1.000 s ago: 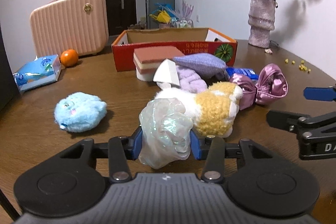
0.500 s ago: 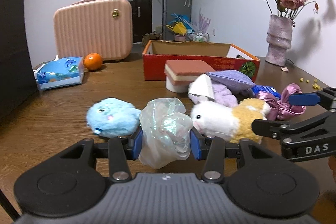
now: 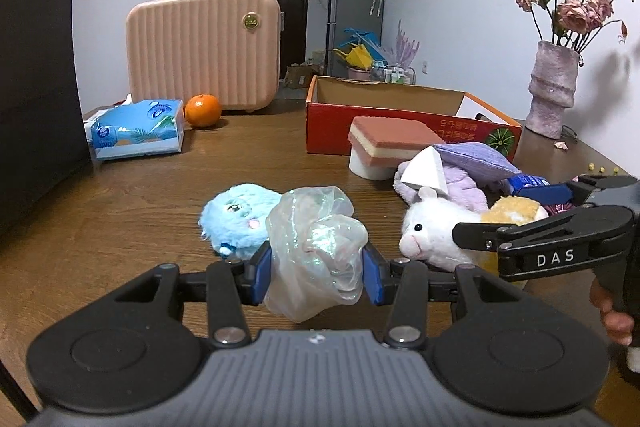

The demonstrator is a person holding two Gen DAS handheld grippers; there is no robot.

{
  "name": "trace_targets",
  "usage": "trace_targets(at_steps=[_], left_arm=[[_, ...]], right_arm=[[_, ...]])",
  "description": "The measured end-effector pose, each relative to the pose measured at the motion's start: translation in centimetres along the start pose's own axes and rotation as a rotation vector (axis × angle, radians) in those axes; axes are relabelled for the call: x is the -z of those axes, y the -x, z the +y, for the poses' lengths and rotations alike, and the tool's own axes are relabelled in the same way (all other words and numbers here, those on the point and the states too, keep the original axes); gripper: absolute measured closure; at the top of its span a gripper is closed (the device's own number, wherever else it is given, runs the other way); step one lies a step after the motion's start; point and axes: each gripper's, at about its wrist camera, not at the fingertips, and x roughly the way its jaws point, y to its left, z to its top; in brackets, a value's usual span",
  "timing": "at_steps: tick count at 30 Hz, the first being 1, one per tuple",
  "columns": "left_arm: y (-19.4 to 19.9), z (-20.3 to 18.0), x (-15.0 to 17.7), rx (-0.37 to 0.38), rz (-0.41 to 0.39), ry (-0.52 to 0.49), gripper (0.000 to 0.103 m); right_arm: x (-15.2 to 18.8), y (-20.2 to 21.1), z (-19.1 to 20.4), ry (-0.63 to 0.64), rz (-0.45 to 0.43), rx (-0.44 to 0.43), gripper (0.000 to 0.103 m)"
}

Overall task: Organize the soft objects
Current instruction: 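Grasp the yellow-and-white plush toy with the right gripper while the left gripper holds the bag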

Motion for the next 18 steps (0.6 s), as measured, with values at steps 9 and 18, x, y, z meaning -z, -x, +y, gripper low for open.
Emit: trace_targets(at_steps=[9, 18], left_arm=[[-0.24, 0.11, 0.18, 0.006, 0.013, 0.013, 0.057], [-0.22, 0.18, 0.22, 0.009, 0.013, 0.018, 0.057]], right_arm=[[0.61, -0.18, 0.43, -0.005, -0.013, -0.002, 0.0], [0.95, -0.02, 0.67, -0.016, -0.006, 0.006, 0.0]])
